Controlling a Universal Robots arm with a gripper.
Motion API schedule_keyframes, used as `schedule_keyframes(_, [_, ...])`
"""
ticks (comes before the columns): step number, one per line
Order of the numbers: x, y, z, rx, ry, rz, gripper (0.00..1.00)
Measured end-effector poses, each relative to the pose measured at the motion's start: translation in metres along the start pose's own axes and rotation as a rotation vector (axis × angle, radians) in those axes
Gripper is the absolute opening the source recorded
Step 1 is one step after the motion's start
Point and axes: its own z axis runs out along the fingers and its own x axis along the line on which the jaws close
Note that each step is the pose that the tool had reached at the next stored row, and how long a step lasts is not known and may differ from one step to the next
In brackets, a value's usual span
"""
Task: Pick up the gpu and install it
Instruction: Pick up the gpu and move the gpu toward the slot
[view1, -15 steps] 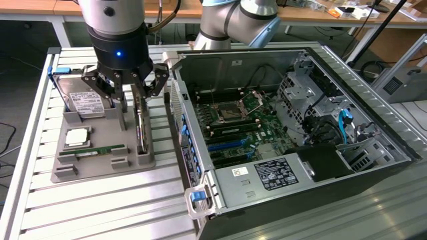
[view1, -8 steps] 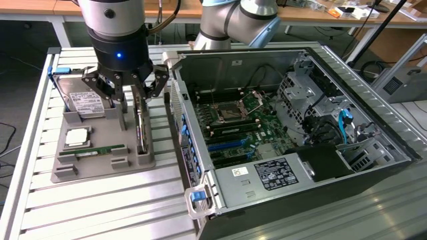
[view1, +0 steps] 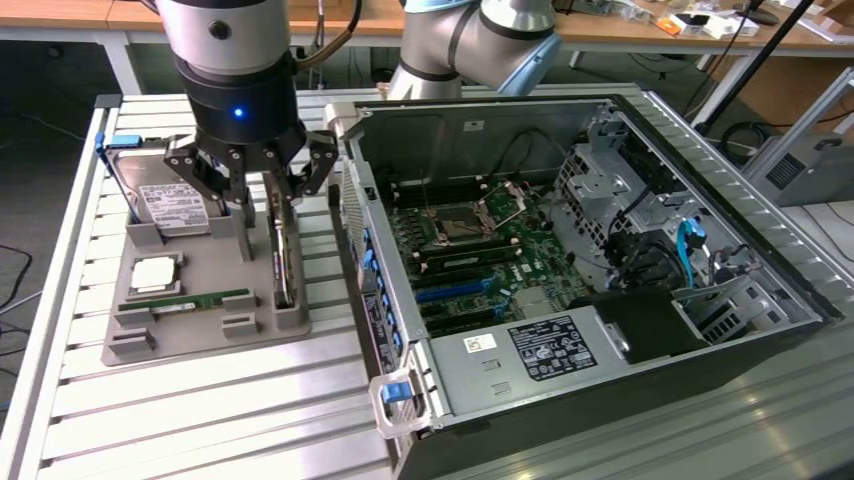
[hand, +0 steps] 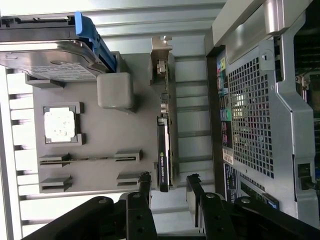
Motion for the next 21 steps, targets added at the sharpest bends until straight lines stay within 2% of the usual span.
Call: schedule_keyframes(21, [0.0002, -0.0004, 0.0071, 0.0001, 0.0000, 0.000, 0.42])
